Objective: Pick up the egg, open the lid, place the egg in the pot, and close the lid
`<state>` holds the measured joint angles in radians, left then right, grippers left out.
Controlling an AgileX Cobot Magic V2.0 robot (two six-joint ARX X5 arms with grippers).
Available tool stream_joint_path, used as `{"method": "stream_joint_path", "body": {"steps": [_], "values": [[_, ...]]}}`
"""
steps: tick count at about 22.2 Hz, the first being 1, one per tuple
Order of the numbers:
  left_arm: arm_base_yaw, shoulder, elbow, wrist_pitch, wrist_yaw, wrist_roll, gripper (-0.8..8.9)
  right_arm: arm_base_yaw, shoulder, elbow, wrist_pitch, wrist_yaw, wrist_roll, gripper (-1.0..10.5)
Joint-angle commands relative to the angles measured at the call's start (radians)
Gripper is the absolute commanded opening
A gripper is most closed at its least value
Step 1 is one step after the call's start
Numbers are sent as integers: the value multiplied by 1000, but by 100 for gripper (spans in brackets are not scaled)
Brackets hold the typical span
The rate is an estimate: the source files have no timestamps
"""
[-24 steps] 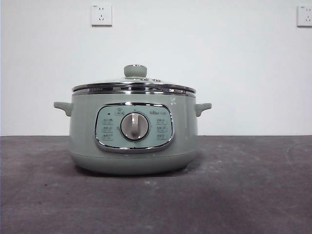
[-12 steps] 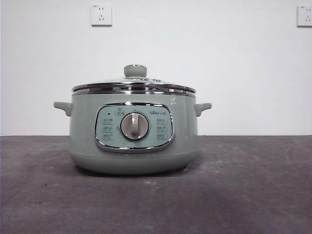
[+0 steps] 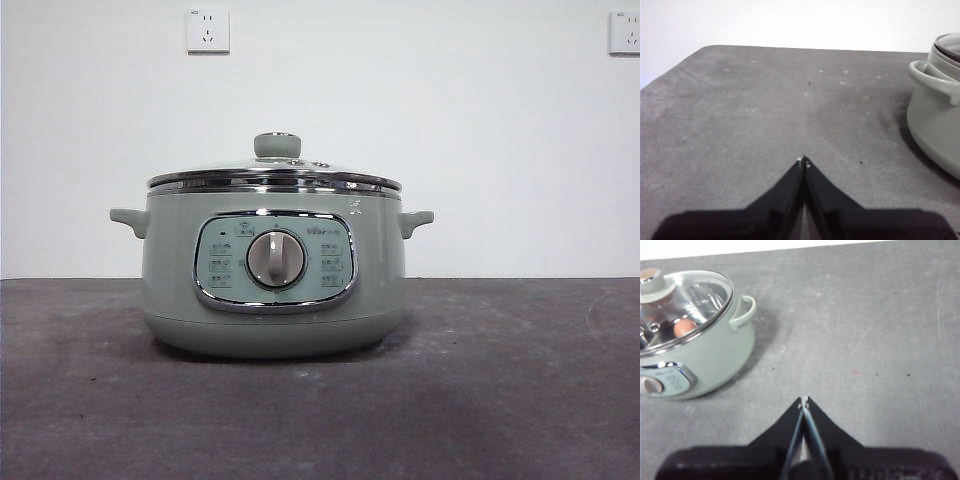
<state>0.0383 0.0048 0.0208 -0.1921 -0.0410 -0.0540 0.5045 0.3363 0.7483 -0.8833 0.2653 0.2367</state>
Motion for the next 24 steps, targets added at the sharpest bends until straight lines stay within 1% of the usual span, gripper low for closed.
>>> {"method": "stream_joint_path", "body": {"steps": [1,2,3,4,5,6,7,8,10,12,14,16,21,24], "values": [[3,-3,-15,3,1,-6,-3,3,-1,-8,37,3,-3,1],[3,-3,-15,3,1,-6,-3,2,-1,-9,81,-2,-13,1],[3,-3,-15,3,2,-6,-3,1,-1,-10,151,-11,-65,1],[3,-3,-15,3,1,-6,-3,-8,2,-17,225,-42,-149,1],[3,-3,-15,3,1,-6,-3,-28,2,-32,296,-103,-237,1],[3,-3,-15,3,1,-6,-3,-66,2,-58,374,-210,-319,1],[3,-3,-15,3,1,-6,-3,-114,1,-88,430,-305,-352,1],[3,-3,-15,3,1,-6,-3,-172,1,-121,468,-374,-356,1],[3,-3,-15,3,1,-6,-3,-288,1,-201,521,-471,-358,1],[3,-3,-15,3,1,-6,-3,-351,-12,-258,541,-504,-358,1],[3,-3,-15,4,1,-6,-3,-409,-46,-325,572,-505,-358,1],[3,-3,-15,4,1,-6,-3,-444,-91,-390,602,-502,-358,1],[3,-3,-15,4,1,-6,-3,-485,-215,-542,661,-495,-366,1],[3,-3,-15,4,1,-6,-3,-498,-276,-621,668,-496,-355,1]]}}
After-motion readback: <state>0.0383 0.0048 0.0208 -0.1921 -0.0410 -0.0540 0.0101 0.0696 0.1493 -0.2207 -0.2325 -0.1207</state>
